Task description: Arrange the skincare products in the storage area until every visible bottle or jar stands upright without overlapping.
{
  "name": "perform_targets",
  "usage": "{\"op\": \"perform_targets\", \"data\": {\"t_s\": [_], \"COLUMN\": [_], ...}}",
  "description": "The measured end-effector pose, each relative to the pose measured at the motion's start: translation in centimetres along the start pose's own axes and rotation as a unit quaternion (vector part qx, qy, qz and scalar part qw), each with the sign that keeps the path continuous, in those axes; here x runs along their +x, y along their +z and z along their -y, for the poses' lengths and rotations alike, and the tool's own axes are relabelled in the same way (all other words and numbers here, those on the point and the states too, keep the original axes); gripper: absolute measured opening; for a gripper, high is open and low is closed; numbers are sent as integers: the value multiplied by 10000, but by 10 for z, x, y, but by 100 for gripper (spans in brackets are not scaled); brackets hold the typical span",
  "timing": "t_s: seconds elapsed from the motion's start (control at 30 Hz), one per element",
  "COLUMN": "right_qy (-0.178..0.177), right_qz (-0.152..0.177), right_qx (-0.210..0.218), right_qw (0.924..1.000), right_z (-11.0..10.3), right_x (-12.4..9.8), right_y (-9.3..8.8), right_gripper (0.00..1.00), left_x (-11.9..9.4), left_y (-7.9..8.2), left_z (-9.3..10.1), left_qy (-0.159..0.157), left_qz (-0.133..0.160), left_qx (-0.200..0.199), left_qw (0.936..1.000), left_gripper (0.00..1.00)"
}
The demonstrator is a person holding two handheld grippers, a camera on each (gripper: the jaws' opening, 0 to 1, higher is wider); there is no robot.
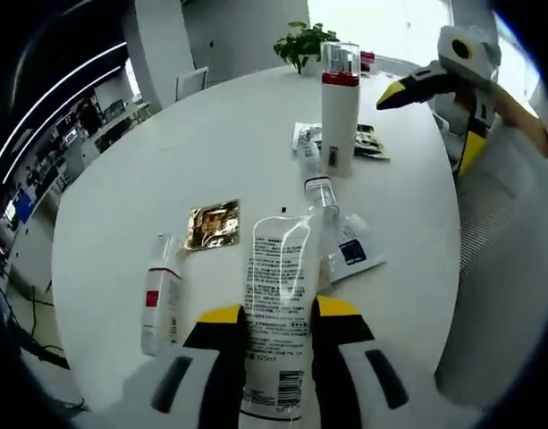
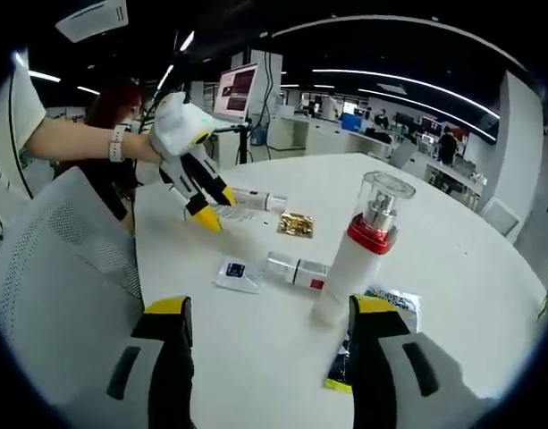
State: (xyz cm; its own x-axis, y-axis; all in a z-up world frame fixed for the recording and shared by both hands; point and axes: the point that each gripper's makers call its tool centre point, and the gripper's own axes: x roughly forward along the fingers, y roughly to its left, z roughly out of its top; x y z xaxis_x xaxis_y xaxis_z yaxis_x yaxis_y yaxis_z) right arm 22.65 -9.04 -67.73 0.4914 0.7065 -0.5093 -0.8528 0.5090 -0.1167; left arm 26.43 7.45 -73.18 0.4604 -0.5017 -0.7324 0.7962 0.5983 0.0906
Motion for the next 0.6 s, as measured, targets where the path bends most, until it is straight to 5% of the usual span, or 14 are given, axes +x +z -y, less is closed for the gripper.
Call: {"op": "perform_targets", "data": {"t_s": [0.1, 0.47, 0.6], "right_qy": [-66, 74, 182], "right_qz": [168, 268, 211], "right_qx": [-308, -600, -1264], "right_qw": [9994, 9978, 9916], "right_z": [-1, -2, -8], "right_x": [-2, -5, -4], "right_y": [11, 22, 26], "right_gripper": [54, 41, 41], "left_x": [-2, -11, -10], "left_y": [6, 36, 43], "left_z": [8, 42, 52], "left_qy": [-106, -503, -622], "left_qz": [125, 552, 632], "left_qx": [20, 232, 289], "left_qw": [9999, 9969, 9956], "left_gripper": [22, 22, 22]}}
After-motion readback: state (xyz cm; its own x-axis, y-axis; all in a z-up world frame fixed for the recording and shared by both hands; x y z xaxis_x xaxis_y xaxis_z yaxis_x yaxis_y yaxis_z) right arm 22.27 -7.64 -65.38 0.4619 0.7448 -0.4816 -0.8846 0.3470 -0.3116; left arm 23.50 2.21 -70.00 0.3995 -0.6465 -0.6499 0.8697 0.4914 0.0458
